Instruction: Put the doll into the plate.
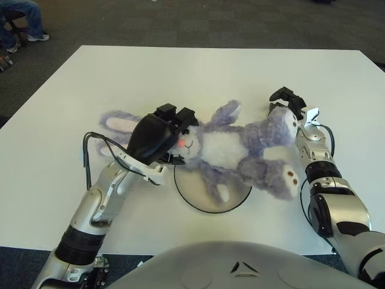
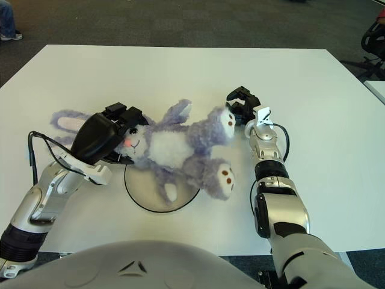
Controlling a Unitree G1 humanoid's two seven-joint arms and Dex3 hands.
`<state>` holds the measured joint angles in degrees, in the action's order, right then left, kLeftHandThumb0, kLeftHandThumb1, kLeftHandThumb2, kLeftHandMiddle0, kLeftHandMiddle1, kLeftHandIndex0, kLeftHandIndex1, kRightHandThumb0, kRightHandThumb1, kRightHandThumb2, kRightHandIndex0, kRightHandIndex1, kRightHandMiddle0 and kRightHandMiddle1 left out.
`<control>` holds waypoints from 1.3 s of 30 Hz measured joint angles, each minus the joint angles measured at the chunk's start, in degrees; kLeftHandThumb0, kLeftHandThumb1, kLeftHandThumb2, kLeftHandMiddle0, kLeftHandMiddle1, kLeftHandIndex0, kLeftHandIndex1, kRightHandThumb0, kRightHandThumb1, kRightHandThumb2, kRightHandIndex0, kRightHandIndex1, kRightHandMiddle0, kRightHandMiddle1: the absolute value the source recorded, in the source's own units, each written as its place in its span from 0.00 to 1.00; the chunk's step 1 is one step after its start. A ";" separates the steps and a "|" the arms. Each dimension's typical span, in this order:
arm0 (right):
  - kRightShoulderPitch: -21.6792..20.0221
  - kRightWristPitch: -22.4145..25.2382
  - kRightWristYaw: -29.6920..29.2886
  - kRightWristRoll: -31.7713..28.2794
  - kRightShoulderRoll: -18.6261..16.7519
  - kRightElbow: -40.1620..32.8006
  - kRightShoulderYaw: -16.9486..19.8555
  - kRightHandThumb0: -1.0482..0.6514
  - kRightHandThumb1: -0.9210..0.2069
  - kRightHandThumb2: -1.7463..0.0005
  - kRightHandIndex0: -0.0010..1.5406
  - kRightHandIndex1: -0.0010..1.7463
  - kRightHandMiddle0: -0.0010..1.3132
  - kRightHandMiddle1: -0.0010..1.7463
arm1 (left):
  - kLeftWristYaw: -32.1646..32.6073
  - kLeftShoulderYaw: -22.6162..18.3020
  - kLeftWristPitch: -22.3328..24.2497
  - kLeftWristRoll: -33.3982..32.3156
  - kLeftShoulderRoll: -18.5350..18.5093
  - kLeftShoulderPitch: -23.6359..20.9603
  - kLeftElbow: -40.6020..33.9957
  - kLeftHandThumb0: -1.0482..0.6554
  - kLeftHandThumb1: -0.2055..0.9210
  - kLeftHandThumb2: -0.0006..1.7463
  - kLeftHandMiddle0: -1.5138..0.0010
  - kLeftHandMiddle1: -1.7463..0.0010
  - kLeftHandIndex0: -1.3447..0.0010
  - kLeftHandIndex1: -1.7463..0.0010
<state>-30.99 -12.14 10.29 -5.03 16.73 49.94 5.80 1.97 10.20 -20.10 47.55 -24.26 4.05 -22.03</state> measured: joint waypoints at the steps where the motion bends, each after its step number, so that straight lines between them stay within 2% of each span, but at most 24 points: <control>1: -0.03 -0.01 0.01 0.00 0.00 0.06 0.00 0.61 0.63 0.18 0.44 1.00 0.36 0.98 | 0.31 -0.07 0.00 0.19 0.11 0.08 0.04 0.01 0.99 0.34 0.82 0.14 0.95 0.30; 3: -0.07 -0.02 0.02 0.00 0.00 0.14 0.00 0.61 0.63 0.18 0.44 1.00 0.37 0.97 | 0.96 -0.15 -0.01 0.25 0.32 0.22 0.12 0.00 1.00 0.35 0.82 0.23 0.98 0.36; 8: -0.23 -0.04 0.04 0.00 0.01 0.37 0.00 0.61 0.63 0.18 0.44 1.00 0.36 0.98 | 1.32 -0.19 -0.14 0.18 0.58 0.48 0.13 0.00 1.00 0.41 0.77 0.57 1.00 0.53; 12: -0.51 -0.06 0.28 0.00 0.10 0.76 0.01 0.61 0.63 0.18 0.44 1.00 0.36 0.98 | 1.31 -0.19 -0.20 0.13 0.57 0.68 0.11 0.00 1.00 0.44 0.75 0.67 1.00 0.60; 15: -0.56 -0.17 0.44 0.00 0.17 0.91 0.01 0.61 0.63 0.18 0.44 1.00 0.35 0.99 | 1.31 -0.24 -0.66 0.06 0.43 0.79 0.06 0.00 1.00 0.48 0.75 0.79 1.00 0.72; 20: -0.66 -0.31 0.62 -0.01 0.20 1.15 0.05 0.61 0.63 0.17 0.44 1.00 0.35 1.00 | 1.04 -0.48 -2.86 -2.52 -0.57 0.93 -0.05 0.00 1.00 0.53 0.77 0.87 1.00 0.86; 26: -0.95 -0.36 0.66 -0.01 0.21 1.66 0.07 0.61 0.63 0.17 0.44 1.00 0.36 0.99 | -0.89 -0.83 -5.40 -9.22 -1.38 0.92 -0.02 0.00 1.00 0.56 0.78 0.91 1.00 0.92; 29: -1.05 -0.37 0.66 -0.01 0.22 1.83 0.08 0.61 0.63 0.18 0.45 1.00 0.36 0.98 | -3.77 -0.81 -5.22 -14.33 -1.40 0.93 -0.05 0.00 1.00 0.55 0.78 0.92 1.00 0.90; 33: -1.16 -0.37 0.65 -0.01 0.22 1.95 0.08 0.61 0.63 0.18 0.45 1.00 0.36 0.98 | -7.36 -0.85 -2.69 -19.16 -0.93 1.23 -0.67 0.00 1.00 0.52 0.77 0.94 1.00 0.85; 39: -1.23 -0.37 0.59 -0.01 0.25 2.06 0.09 0.61 0.62 0.19 0.46 0.97 0.35 1.00 | -11.04 -1.15 1.24 -20.28 -0.80 1.92 -3.06 0.00 1.00 0.49 0.76 0.95 1.00 0.78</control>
<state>-32.22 -12.51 10.88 -5.03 16.98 52.00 5.88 -9.07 9.05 -18.86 27.28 -25.06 5.98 -25.09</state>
